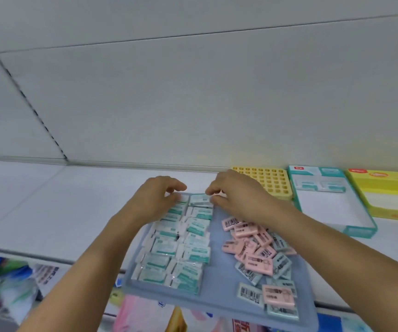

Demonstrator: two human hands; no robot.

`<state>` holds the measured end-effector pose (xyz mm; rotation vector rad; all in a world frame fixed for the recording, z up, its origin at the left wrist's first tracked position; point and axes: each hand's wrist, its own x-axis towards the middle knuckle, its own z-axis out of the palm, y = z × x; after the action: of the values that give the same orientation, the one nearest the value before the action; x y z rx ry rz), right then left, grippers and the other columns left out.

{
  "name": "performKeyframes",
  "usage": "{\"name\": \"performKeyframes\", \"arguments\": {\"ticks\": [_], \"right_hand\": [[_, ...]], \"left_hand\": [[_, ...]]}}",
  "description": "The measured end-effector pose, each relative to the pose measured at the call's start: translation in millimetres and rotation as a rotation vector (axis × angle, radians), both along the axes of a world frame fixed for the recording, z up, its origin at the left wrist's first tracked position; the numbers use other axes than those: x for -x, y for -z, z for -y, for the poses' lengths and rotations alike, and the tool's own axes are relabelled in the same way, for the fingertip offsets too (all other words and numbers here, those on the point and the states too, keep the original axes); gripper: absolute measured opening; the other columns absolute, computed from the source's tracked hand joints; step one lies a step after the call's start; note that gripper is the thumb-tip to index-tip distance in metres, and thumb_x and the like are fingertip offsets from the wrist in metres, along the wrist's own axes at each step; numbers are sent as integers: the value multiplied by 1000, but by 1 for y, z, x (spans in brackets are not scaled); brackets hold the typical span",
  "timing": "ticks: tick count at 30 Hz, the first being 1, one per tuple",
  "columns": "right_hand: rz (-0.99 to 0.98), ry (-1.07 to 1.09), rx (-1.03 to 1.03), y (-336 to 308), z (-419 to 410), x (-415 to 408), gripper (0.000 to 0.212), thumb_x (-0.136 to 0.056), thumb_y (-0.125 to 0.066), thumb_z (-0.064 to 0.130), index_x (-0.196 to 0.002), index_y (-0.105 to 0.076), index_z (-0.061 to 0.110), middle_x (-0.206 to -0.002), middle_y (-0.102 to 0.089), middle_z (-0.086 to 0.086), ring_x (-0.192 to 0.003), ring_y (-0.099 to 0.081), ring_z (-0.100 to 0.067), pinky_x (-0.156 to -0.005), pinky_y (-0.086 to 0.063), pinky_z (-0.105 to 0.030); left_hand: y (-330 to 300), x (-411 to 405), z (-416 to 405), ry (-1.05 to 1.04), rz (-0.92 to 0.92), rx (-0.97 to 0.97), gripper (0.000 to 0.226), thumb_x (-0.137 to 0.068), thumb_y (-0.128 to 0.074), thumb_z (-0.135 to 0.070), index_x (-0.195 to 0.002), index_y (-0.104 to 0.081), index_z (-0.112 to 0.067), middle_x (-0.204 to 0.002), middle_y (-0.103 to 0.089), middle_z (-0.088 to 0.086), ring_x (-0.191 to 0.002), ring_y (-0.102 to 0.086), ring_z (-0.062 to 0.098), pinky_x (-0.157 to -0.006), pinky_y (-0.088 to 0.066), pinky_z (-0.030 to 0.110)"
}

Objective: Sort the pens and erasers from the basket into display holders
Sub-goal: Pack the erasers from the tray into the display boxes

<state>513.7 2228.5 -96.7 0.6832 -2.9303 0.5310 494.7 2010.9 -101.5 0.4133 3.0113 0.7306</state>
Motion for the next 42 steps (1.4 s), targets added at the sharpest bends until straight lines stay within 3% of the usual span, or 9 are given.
{"name": "performKeyframes", "arguments": {"ticks": [7,12,16,20,23,26,28,38,42], "right_hand": [[28,36,-228,19,30,27,27,-92,-57,33,-113,-62,17,-108,-56,-3,-106,-48,-23,-73,-45,-36],[-88,61,-123,18,27,28,21,-91,-57,34,-105,-65,21,-93,-43,3,-98,-47,-19,-61,-33,-31],[-65,223,299,11,-10,14,8,-82,-63,32,-81,-56,29,-69,-52,10,-67,-52,-11,-54,-38,-32],[-8,275,804,-1,-57,-11,15,-79,-68,15,-78,-57,26,-71,-65,3,-61,-60,-16,-60,-53,-39],[-68,242,899,-6,-84,-25,25,-80,-72,2,-80,-63,25,-75,-67,3,-67,-67,-22,-66,-58,-39],[-158,257,894,-5,-103,-35,29,-76,-74,-2,-80,-66,26,-77,-67,4,-69,-66,-15,-65,-55,-25],[-212,277,846,-3,-112,-40,34,-75,-74,-6,-81,-65,26,-80,-68,4,-70,-64,-14,-65,-52,-19],[-222,340,659,-1,-143,-48,30,-75,-82,17,-103,-71,20,-86,-71,9,-79,-65,-7,-77,-53,-24],[-264,403,340,4,-158,-47,25,-80,-76,30,-103,-69,24,-85,-65,15,-77,-61,-5,-71,-51,-32]], "left_hand": [[-3,12,0,74,63,138,34,-93,-60,-16,-127,-62,-19,-120,-62,-2,-108,-58,14,-87,-41,21],[-14,19,-2,141,101,206,12,-95,-55,-19,-97,-67,-20,-95,-64,-3,-82,-56,12,-65,-40,24],[-23,15,-24,-72,164,-321,9,-99,-47,-20,-92,-52,-17,-90,-63,1,-76,-59,17,-59,-44,25],[-29,8,-80,-62,587,-881,6,-91,-42,-5,-90,-48,-7,-83,-57,12,-63,-58,20,-58,-54,34],[-31,7,-119,-4,921,-1110,8,-92,-47,-16,-88,-49,-9,-70,-51,6,-55,-49,17,-49,-50,29],[-30,8,-143,45,999,-1133,29,-83,-69,-36,-88,-55,-11,-71,-59,5,-49,-49,11,-38,-40,18],[-29,8,-155,99,988,-1144,23,-73,-75,-27,-84,-63,-10,-72,-64,6,-46,-50,7,-34,-38,15],[-21,3,-179,136,665,-1140,13,-84,-72,-5,-96,-67,-7,-86,-75,15,-69,-72,18,-54,-55,21],[-18,4,-190,123,624,-1032,6,-90,-67,-8,-96,-68,-7,-83,-73,10,-62,-67,14,-50,-51,20]]}}
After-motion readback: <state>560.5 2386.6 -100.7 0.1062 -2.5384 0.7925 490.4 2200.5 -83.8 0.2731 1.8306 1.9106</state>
